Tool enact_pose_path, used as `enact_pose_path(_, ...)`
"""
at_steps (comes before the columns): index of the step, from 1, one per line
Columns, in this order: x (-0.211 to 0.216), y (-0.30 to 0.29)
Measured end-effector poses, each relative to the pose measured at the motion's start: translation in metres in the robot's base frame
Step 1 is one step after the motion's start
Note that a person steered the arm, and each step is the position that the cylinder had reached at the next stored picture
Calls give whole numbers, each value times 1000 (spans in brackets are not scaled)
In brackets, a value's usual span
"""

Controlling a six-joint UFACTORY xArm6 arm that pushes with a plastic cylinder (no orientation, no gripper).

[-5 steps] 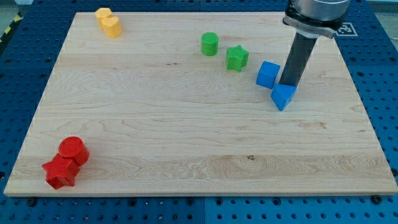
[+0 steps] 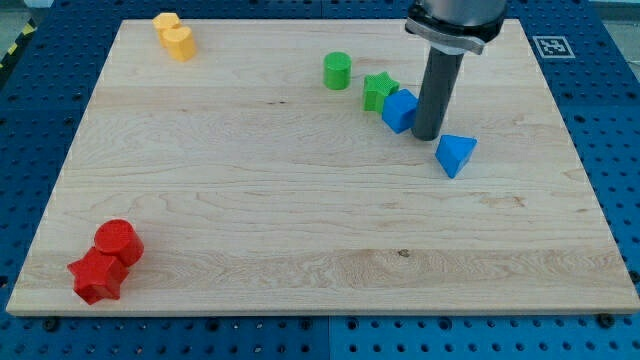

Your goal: Slide blur triangle to the blue cube

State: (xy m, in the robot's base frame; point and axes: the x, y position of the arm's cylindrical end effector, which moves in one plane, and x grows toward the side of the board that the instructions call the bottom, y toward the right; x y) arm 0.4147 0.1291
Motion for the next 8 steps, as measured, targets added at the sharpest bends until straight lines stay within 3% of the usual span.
enact_pose_path(3,21,88)
enact_pose_path(5,78,61)
enact_pose_path(8,78,43)
